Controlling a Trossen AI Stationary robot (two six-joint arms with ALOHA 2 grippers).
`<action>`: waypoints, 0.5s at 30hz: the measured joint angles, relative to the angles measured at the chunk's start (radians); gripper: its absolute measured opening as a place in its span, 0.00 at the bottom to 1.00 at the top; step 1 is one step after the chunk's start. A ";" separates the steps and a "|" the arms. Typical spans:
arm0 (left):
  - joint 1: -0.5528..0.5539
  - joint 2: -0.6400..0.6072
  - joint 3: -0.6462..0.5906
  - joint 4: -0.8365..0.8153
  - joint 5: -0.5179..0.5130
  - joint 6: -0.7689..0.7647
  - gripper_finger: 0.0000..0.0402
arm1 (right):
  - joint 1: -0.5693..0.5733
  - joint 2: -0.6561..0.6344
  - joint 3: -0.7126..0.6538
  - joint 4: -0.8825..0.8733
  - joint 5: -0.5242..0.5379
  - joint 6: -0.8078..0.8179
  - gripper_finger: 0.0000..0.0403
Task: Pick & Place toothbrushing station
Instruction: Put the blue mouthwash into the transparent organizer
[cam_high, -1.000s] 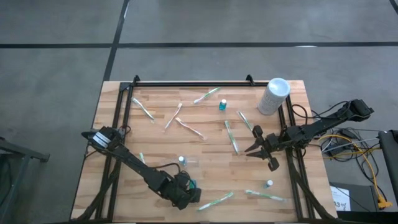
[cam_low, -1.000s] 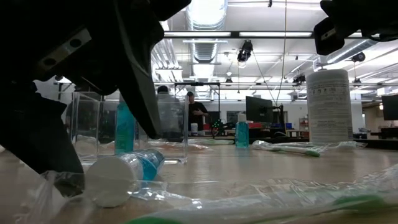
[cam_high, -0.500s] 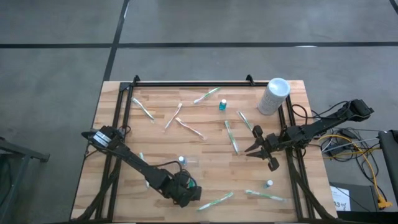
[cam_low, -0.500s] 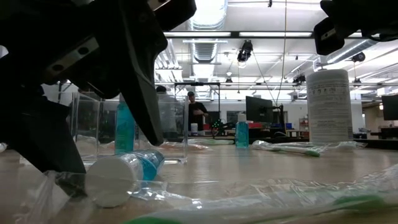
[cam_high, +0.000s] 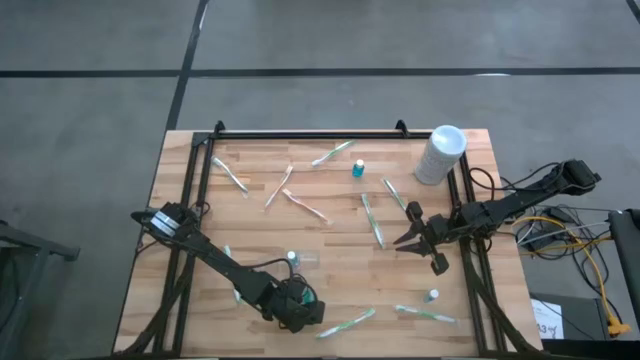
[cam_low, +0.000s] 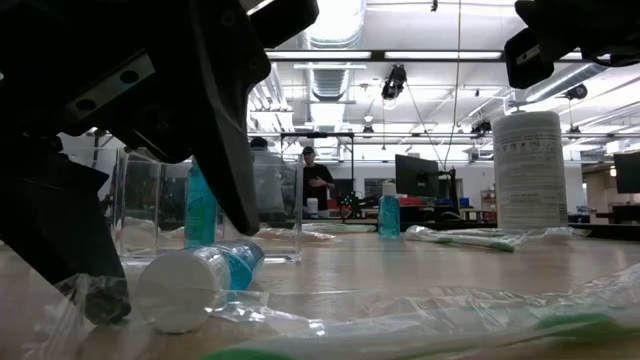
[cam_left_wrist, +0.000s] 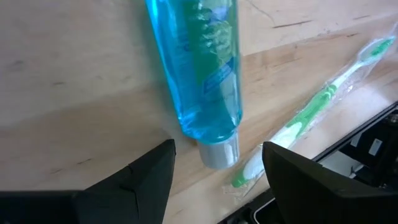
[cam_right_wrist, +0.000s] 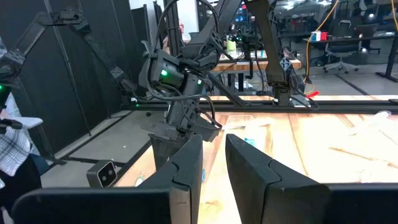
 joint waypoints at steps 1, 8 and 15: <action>0.000 0.000 0.000 0.007 0.000 0.000 0.62 | 0.000 0.000 0.000 0.000 0.000 0.000 0.17; 0.004 0.000 0.000 0.015 -0.012 0.004 0.62 | 0.000 0.000 0.000 0.000 0.000 0.000 0.17; 0.007 0.000 0.000 0.015 -0.017 0.005 0.53 | 0.000 0.000 0.000 0.000 0.000 0.000 0.17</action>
